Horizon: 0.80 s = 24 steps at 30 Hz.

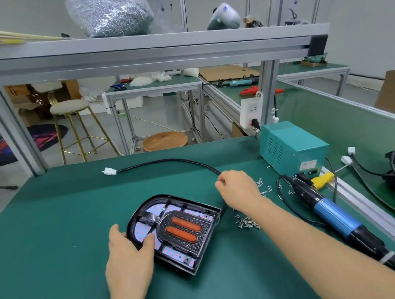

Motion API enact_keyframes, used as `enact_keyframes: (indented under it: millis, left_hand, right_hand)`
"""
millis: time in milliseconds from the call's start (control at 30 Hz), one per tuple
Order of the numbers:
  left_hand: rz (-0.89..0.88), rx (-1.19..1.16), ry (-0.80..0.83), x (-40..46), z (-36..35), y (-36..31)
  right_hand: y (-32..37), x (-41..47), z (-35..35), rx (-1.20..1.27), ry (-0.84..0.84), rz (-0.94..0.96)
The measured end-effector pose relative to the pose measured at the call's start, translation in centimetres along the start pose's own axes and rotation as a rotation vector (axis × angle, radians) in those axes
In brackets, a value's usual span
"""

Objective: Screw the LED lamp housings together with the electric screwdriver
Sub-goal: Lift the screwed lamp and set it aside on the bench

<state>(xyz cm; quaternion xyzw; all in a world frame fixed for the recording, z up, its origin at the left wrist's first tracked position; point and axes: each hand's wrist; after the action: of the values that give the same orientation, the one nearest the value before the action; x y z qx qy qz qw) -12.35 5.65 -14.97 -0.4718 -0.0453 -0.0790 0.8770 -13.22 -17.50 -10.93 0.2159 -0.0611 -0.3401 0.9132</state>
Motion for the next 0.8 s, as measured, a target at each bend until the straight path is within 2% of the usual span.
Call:
enact_keyframes:
  millis: [100,233,400,500,600,733,800]
  left_hand:
    - [0.000,0.012,-0.036,-0.5,-0.3,-0.2]
    - [-0.001,0.022,-0.058,-0.6,-0.6,-0.1]
    - [-0.009,0.069,-0.039,-0.4,-0.7,0.0]
    - [-0.024,0.140,-0.031,-0.2,-0.3,-0.1]
    - [-0.135,0.274,-0.107,0.3,0.1,-0.5]
    - [-0.387,0.374,-0.184,2.3,0.5,-1.9]
    - [-0.471,0.429,-0.207,3.8,0.8,-2.7]
  right_hand:
    - [-0.2,2.8,-0.5,-0.152,-0.049,-0.123]
    - [-0.5,4.5,-1.5,-0.216,-0.061,-0.202]
    - [-0.2,5.0,-2.3,-0.192,-0.101,-0.210]
    - [-0.1,4.9,-2.1,-0.050,-0.161,-0.206]
    - [0.5,4.3,-1.0,0.218,-0.242,-0.103]
    - [1.9,2.1,1.0,0.572,-0.254,0.233]
    - [2.5,0.6,1.7,0.595,-0.203,0.424]
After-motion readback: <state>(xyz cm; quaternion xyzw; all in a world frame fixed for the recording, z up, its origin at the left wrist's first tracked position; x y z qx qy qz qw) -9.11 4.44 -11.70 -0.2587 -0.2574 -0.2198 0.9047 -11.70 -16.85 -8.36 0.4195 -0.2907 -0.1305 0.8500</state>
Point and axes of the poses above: each hand's wrist, its own x-axis towards the middle knuckle, its own z-axis out of the back of the hand, y = z × x, and after that the axes turned 10 degrees about -z, right-handed
